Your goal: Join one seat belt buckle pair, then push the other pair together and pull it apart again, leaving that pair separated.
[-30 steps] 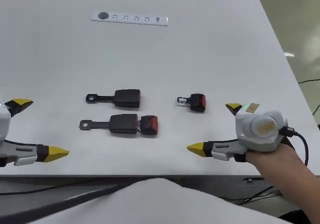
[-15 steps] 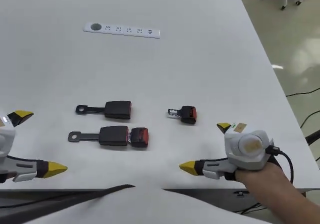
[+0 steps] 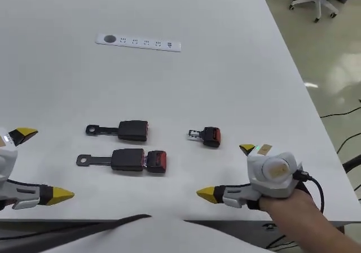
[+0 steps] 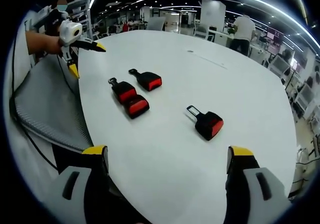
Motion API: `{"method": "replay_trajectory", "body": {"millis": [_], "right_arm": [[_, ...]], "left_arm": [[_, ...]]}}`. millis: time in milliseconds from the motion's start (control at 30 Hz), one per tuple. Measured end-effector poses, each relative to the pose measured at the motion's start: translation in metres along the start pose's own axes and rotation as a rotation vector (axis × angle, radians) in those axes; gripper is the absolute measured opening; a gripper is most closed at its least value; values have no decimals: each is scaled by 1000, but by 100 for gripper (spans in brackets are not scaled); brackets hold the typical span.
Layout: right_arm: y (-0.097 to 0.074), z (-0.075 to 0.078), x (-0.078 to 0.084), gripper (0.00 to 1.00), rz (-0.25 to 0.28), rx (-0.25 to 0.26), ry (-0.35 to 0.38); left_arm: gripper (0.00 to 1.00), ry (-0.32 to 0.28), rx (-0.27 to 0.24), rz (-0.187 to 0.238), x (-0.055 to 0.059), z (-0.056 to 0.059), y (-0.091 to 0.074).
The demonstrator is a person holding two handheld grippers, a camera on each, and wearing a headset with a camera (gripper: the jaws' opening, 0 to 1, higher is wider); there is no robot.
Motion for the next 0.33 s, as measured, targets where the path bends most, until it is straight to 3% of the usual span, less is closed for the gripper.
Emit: {"method": "replay_trajectory", "body": {"millis": [167, 333], "right_arm": [[-3, -4, -1, 98, -1, -2, -8], [-3, -5, -2, 98, 1, 4, -5]], "left_arm": [[100, -8, -1, 6, 5, 5, 0], [100, -15, -6, 11, 10, 2, -1]]}}
Point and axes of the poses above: the centre of the closed fingertips' face, and the gripper's own axes: y roughly forward along the fingers, z roughly to its right, x roughly out of its underside, the point moved 3 cm from there along -y, roughly backward along the fingers, and after that the axes turned 3 degrees about x, right-handed, at the moved point
